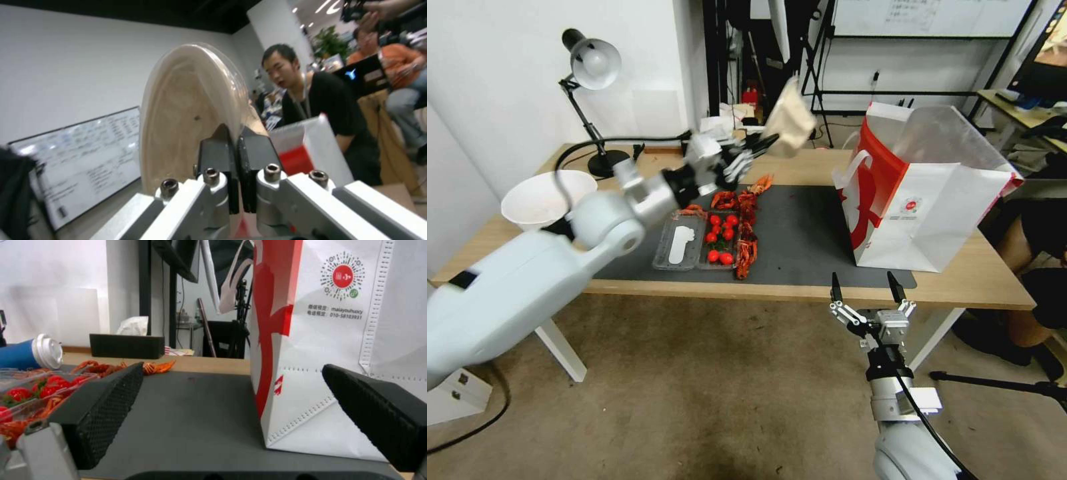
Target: Pick up the trash from the table and place it into the takeout bag.
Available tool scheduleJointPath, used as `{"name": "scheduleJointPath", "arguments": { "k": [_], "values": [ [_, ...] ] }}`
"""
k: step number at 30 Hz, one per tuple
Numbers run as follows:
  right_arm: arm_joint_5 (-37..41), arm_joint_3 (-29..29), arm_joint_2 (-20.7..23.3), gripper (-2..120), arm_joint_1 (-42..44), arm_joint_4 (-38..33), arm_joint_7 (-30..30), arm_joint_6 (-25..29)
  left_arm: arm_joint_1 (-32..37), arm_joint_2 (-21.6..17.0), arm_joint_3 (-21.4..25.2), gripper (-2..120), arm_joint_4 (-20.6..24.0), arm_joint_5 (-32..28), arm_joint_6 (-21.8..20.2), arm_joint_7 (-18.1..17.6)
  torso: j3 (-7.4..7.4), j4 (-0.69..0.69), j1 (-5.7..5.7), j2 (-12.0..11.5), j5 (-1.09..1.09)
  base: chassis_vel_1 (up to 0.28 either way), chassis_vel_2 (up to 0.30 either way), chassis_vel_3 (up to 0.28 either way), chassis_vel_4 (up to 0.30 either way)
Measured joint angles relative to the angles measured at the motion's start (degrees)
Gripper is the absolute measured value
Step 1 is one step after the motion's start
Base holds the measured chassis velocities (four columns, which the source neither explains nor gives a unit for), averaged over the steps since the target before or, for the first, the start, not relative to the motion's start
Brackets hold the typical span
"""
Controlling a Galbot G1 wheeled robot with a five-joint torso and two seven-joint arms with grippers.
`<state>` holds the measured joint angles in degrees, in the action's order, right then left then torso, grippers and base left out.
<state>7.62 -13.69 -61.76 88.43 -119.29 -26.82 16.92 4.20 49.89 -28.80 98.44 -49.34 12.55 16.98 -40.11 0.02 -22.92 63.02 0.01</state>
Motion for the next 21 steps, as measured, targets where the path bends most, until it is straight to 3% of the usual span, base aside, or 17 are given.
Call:
{"name": "scheduleJointPath", "arguments": {
  "k": [2, 5, 7, 21],
  "values": [
    [0.3, -0.1, 0.2, 100, -0.3, 0.2, 0.0, 0.0, -4.2, 5.7, -3.2, 0, -4.0, -0.2, 0.0, -0.1, -0.01, -0.05, -0.01, 0.0, 0.03, 0.000, 0.000, 0.000, 0.000],
    [0.3, -0.1, 0.3, 100, -0.4, 0.2, 0.0, 0.0, -5.2, 7.1, -3.9, 0, -5.1, -0.3, 0.0, -0.1, -0.01, -0.05, -0.01, 0.0, 0.03, 0.000, 0.000, 0.000, 0.000],
    [0.5, -0.1, 0.3, 100, -0.6, 0.2, 0.0, 0.0, -7.6, 10.9, -5.5, 0, -8.5, -0.3, 0.2, -0.1, 0.00, -0.03, 0.00, 0.0, 0.01, 0.000, 0.000, 0.000, 0.000],
    [0.7, -0.6, 0.3, 100, -0.8, 0.3, -0.2, 0.0, -11.8, 20.6, -8.4, 0, -17.1, -0.2, 1.5, 0.4, 0.00, -0.03, -0.01, 0.0, 0.00, 0.000, 0.000, 0.000, 0.000]
  ]
}}
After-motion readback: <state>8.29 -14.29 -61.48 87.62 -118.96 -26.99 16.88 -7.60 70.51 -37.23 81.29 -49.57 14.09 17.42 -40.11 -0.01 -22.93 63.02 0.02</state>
